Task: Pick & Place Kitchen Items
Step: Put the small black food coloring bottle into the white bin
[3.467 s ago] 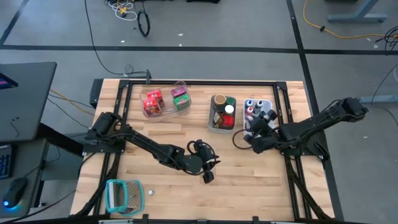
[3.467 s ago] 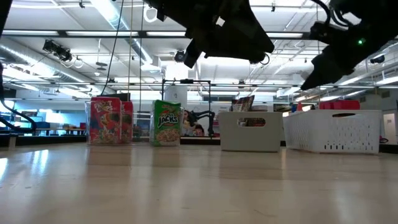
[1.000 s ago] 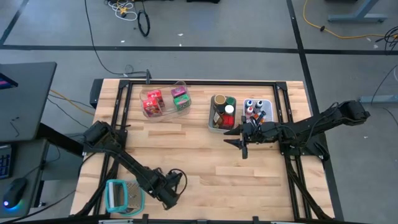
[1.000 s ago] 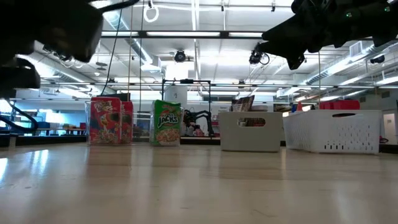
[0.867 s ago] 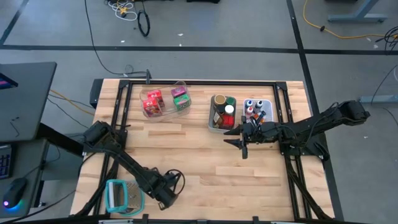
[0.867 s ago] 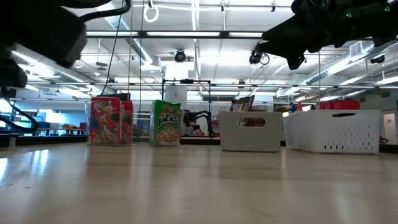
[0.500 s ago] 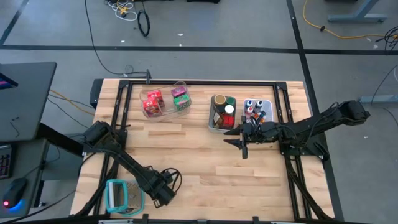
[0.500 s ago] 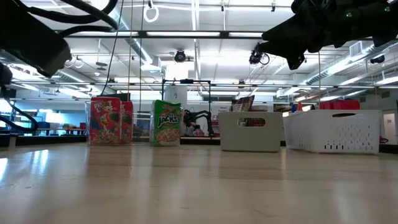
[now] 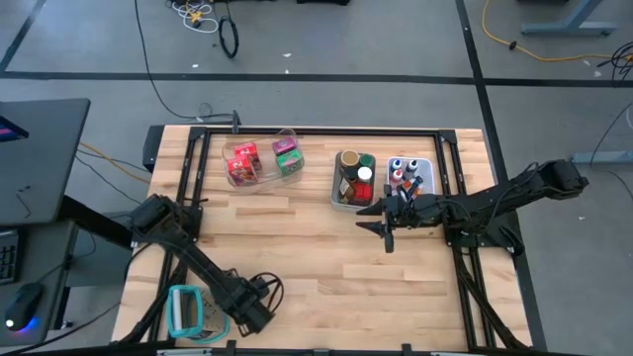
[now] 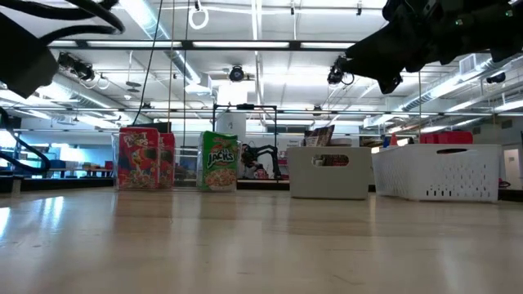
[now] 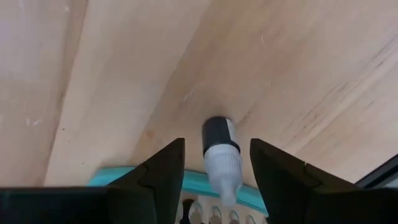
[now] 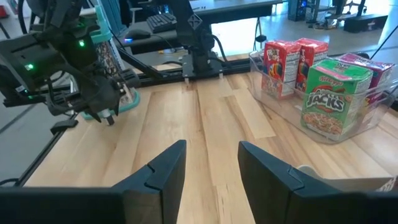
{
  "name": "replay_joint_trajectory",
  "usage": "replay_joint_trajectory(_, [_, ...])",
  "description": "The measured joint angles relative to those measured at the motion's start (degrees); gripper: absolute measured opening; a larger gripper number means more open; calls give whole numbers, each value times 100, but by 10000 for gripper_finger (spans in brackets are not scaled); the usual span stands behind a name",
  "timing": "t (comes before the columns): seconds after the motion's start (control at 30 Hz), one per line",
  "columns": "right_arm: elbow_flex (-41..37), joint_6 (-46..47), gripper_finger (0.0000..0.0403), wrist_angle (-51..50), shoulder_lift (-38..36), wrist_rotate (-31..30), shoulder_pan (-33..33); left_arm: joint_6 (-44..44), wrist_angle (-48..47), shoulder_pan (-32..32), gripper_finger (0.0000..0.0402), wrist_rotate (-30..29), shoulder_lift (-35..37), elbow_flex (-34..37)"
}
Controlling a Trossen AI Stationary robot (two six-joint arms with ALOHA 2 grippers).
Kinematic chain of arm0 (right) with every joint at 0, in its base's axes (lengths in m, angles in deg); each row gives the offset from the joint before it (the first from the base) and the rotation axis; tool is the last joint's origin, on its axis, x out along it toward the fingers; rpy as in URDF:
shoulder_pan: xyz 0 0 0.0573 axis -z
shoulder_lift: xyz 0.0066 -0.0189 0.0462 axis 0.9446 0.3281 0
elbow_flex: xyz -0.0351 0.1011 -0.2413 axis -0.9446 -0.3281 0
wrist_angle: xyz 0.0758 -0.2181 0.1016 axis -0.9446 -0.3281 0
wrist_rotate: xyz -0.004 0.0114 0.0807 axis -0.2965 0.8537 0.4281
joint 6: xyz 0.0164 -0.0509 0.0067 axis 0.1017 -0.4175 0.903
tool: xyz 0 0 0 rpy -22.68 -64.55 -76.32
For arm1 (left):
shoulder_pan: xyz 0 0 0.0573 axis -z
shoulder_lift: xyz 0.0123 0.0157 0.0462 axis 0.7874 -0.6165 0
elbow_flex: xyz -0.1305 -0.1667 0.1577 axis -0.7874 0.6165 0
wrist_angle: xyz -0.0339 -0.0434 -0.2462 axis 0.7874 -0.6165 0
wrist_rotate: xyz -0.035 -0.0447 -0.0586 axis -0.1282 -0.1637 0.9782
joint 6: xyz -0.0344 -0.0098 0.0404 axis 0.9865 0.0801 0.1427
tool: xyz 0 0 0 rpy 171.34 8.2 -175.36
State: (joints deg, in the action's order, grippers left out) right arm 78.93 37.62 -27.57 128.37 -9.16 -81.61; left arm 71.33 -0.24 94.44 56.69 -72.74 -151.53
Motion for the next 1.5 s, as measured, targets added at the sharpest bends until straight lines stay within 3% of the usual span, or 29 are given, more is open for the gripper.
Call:
replay_joint_trajectory(0.2, [0,0,155,-25,0,-1,0,2,17,68,177,-68,0,0])
replay_joint_trajectory(0.47, [0,0,155,-24,0,-2,2,17,33,54,78,-9,3,0])
replay_joint_trajectory(0.7, [0,0,155,-15,0,-2,1,231,107,41,88,-253,11,0])
replay_joint_trajectory(0.8, [0,41,155,-9,0,-2,0,22,453,-35,100,-544,15,0])
replay_joint_trajectory(1.13, [0,99,155,-9,2,-421,2,-1020,1144,-729,78,-1952,2,6])
replay_joint_trajectory(1.4, [2,2,155,-173,2,-360,0,-2808,2681,-1506,81,-3067,2,7])
replay_joint_trajectory(1.5, [2,4,155,-598,2,-46,2,-3423,3302,-1784,80,-3470,2,7])
